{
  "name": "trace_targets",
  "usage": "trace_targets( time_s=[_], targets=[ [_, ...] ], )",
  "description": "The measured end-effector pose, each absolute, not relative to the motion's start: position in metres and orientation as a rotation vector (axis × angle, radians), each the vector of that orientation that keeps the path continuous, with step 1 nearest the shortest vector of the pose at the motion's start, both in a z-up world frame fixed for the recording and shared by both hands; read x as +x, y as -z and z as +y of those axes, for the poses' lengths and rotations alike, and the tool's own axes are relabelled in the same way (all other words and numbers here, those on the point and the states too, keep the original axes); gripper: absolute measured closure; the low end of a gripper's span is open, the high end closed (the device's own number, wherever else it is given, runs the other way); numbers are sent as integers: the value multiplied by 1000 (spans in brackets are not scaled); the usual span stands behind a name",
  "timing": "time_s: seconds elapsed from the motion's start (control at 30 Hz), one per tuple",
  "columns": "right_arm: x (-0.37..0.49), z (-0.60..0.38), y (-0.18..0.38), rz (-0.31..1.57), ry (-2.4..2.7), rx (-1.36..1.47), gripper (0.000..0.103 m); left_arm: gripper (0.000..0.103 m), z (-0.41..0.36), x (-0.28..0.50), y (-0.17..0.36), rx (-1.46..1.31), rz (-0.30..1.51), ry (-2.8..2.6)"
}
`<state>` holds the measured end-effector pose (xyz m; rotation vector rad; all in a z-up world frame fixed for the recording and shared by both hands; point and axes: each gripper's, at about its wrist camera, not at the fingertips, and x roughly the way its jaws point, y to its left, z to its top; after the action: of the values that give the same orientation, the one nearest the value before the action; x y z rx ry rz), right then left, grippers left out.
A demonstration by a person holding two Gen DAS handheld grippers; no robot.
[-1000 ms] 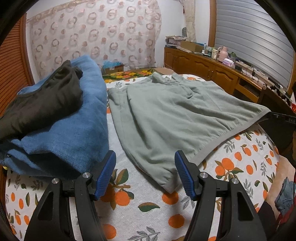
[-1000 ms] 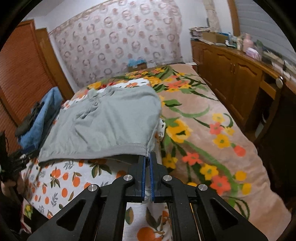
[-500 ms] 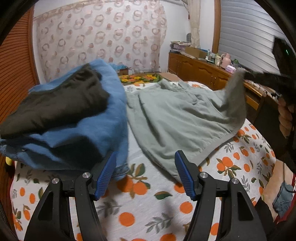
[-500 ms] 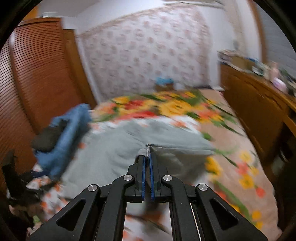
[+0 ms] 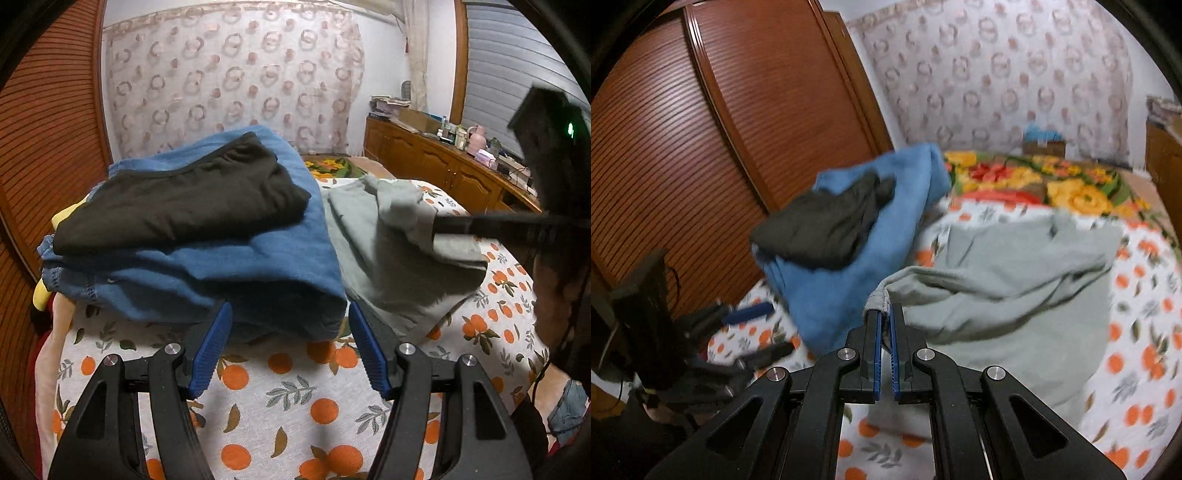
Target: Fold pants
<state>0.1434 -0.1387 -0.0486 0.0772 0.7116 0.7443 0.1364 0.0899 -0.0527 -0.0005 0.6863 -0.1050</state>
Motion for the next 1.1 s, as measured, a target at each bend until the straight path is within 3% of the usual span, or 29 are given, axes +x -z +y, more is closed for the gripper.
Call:
trace_targets(
  time_s=[0.33,0.5,0.77,0.97,1.1],
  targets=[
    [159,-141,68,816,-732,52,98,36,80,136,51,-7,675,148],
    [142,-159,63,813,-699,24,77,36,67,141,52,-5,682,186],
    [137,-193,53,763,-590,22,76,37,46,157,62,-16,716,255],
    [175,-210,41,722,-500,14,76,51,51,165,68,-64,736,258],
    [208,-213,38,725,-459,25,76,52,51,157,59,-55,696,243]
  ],
)
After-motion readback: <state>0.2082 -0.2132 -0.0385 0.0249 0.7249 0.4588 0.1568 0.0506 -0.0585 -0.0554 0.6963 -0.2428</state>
